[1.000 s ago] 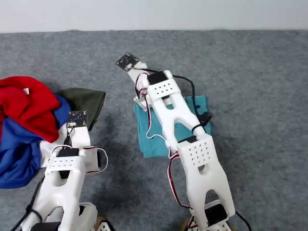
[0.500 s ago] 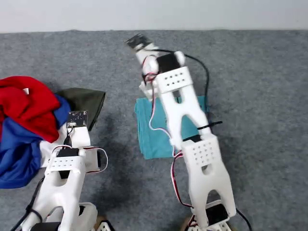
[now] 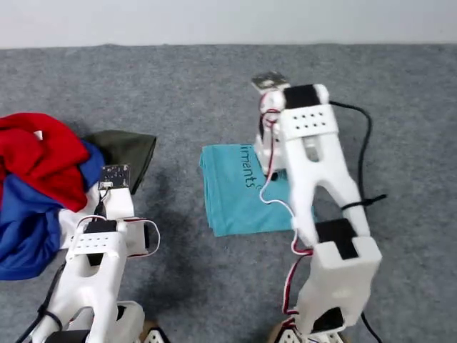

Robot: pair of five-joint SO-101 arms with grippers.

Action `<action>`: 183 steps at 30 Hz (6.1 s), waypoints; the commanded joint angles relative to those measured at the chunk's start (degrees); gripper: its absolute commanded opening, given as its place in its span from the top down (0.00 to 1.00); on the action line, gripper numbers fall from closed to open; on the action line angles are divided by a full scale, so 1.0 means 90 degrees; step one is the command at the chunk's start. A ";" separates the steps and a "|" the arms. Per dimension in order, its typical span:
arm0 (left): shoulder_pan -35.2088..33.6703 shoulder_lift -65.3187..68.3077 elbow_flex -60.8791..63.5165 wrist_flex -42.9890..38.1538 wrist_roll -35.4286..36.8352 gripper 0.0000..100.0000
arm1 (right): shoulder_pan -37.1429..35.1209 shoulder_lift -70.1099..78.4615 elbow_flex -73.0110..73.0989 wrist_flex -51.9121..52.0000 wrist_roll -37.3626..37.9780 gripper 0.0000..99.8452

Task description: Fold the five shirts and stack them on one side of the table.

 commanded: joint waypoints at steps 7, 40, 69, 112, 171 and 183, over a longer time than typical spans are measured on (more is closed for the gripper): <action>0.0078 0.0000 0.0063 0.0176 -0.0078 0.98 | 0.0552 0.0161 0.0713 -0.0767 -0.0557 0.77; 0.0078 0.0000 0.0063 0.0176 -0.0078 0.98 | 0.2349 0.1919 0.0166 -0.1431 0.1670 0.99; 0.0078 0.0000 0.0063 0.0176 -0.0078 0.98 | 0.1900 0.1685 -0.2637 -0.1773 0.1748 0.71; 0.0078 0.0000 0.0063 0.0176 -0.0078 0.98 | 0.2437 0.3834 -0.2647 -0.1353 -0.1387 0.99; 0.0078 0.0000 0.0063 0.0176 -0.0078 0.98 | 0.5846 0.4020 -0.3536 0.0249 0.3350 0.99; 0.0078 0.0000 0.0063 0.0176 -0.0078 0.98 | 0.4733 0.3580 -0.2608 0.0269 0.2803 0.99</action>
